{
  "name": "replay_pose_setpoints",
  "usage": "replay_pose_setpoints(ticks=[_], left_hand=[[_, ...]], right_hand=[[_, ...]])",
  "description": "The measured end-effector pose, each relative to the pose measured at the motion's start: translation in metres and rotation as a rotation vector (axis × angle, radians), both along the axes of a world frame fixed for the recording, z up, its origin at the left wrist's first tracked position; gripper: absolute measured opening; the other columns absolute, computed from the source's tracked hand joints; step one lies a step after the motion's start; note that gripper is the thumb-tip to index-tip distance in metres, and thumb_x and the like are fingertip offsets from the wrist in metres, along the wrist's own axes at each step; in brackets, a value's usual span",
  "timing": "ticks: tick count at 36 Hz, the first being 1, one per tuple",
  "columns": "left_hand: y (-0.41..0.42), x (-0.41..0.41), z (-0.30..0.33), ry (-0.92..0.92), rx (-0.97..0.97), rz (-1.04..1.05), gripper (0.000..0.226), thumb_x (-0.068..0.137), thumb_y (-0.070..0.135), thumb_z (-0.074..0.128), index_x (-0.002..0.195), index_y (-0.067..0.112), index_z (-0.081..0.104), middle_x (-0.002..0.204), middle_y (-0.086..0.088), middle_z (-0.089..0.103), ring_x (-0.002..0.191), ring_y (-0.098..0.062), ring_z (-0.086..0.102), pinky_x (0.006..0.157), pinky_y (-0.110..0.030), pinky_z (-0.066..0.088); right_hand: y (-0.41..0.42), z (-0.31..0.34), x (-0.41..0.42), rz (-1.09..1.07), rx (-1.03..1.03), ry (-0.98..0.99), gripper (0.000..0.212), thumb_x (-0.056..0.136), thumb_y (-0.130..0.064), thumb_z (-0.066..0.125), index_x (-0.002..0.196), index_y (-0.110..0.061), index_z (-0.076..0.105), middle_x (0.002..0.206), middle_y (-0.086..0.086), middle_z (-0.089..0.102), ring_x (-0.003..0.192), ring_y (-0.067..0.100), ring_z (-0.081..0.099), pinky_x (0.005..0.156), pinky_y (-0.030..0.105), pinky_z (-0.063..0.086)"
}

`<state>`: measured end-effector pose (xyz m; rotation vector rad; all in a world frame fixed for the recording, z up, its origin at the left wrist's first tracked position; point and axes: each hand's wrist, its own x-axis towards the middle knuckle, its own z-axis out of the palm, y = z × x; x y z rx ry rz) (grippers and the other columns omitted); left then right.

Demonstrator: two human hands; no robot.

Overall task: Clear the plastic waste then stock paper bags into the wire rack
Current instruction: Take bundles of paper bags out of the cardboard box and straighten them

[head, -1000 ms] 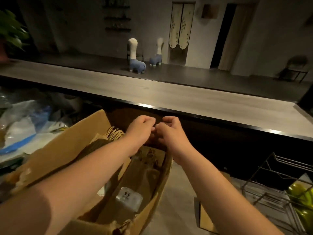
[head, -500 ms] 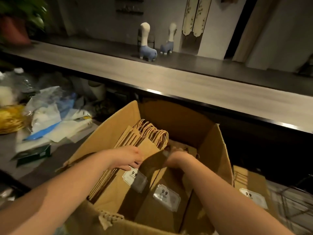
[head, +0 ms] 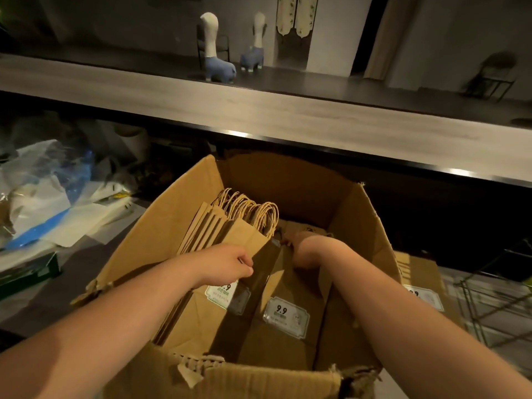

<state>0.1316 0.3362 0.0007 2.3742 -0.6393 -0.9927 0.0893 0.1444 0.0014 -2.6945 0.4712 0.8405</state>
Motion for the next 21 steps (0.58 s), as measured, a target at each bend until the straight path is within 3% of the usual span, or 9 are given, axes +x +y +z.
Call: replay_pose_setpoints(ticks=[3,6,8,12,14,16,21], left_hand=[[-0.003,-0.005,-0.002,0.02,0.009,-0.02,0.027,0.094,0.03,0.056,0.121,0.026,0.057,0.106,0.006,0.057,0.1,-0.012,0.055,0.093,-0.033,0.048],[-0.012,-0.007,0.0,0.06,0.028,-0.073,0.034,0.094,0.03,0.056,0.127,0.022,0.055,0.102,0.004,0.057,0.091,-0.011,0.055,0.083,-0.029,0.048],[-0.021,-0.007,0.006,0.041,0.05,-0.109,0.038,0.095,0.031,0.056,0.131,0.021,0.052,0.109,-0.002,0.059,0.092,-0.012,0.057,0.076,-0.026,0.046],[-0.043,-0.004,0.006,0.006,0.042,-0.113,0.057,0.093,0.034,0.058,0.145,0.019,0.038,0.139,-0.006,0.049,0.123,-0.023,0.05,0.102,-0.035,0.043],[-0.046,-0.003,-0.001,0.048,0.046,-0.098,0.062,0.092,0.03,0.058,0.147,0.018,0.033,0.137,-0.007,0.051,0.12,-0.022,0.053,0.103,-0.037,0.044],[-0.043,0.002,-0.008,0.09,0.083,-0.114,0.064,0.091,0.028,0.058,0.148,0.018,0.031,0.125,-0.005,0.058,0.11,-0.02,0.059,0.097,-0.039,0.05],[-0.027,0.017,-0.017,0.167,0.119,-0.125,0.078,0.083,0.036,0.064,0.15,0.026,0.025,0.129,-0.006,0.057,0.108,-0.02,0.061,0.096,-0.04,0.051]], right_hand=[[-0.001,0.001,0.001,0.021,-0.008,0.002,0.063,0.095,-0.008,0.053,0.151,-0.026,0.032,0.146,0.009,0.043,0.128,0.03,0.046,0.099,0.037,0.044],[-0.001,0.001,0.0,0.029,-0.01,-0.009,0.063,0.095,-0.011,0.055,0.151,-0.029,0.032,0.148,0.008,0.041,0.132,0.03,0.043,0.102,0.039,0.043],[-0.002,0.002,0.0,0.037,-0.021,-0.008,0.062,0.095,-0.013,0.054,0.151,-0.03,0.033,0.148,0.008,0.041,0.132,0.03,0.043,0.101,0.038,0.042],[-0.003,0.004,-0.003,0.013,-0.044,-0.024,0.056,0.096,-0.012,0.054,0.148,-0.026,0.038,0.14,0.008,0.048,0.124,0.028,0.05,0.095,0.035,0.045],[-0.005,0.003,-0.003,-0.02,-0.031,-0.042,0.058,0.094,-0.011,0.058,0.147,-0.025,0.039,0.136,0.008,0.05,0.118,0.027,0.053,0.093,0.035,0.047],[-0.007,0.004,-0.004,-0.052,0.0,-0.058,0.06,0.091,-0.011,0.061,0.145,-0.025,0.04,0.128,0.007,0.052,0.109,0.024,0.055,0.09,0.035,0.05],[-0.008,0.009,-0.006,-0.027,0.005,-0.092,0.042,0.094,-0.012,0.058,0.135,-0.018,0.05,0.093,-0.003,0.045,0.089,0.016,0.05,0.074,0.027,0.044]])
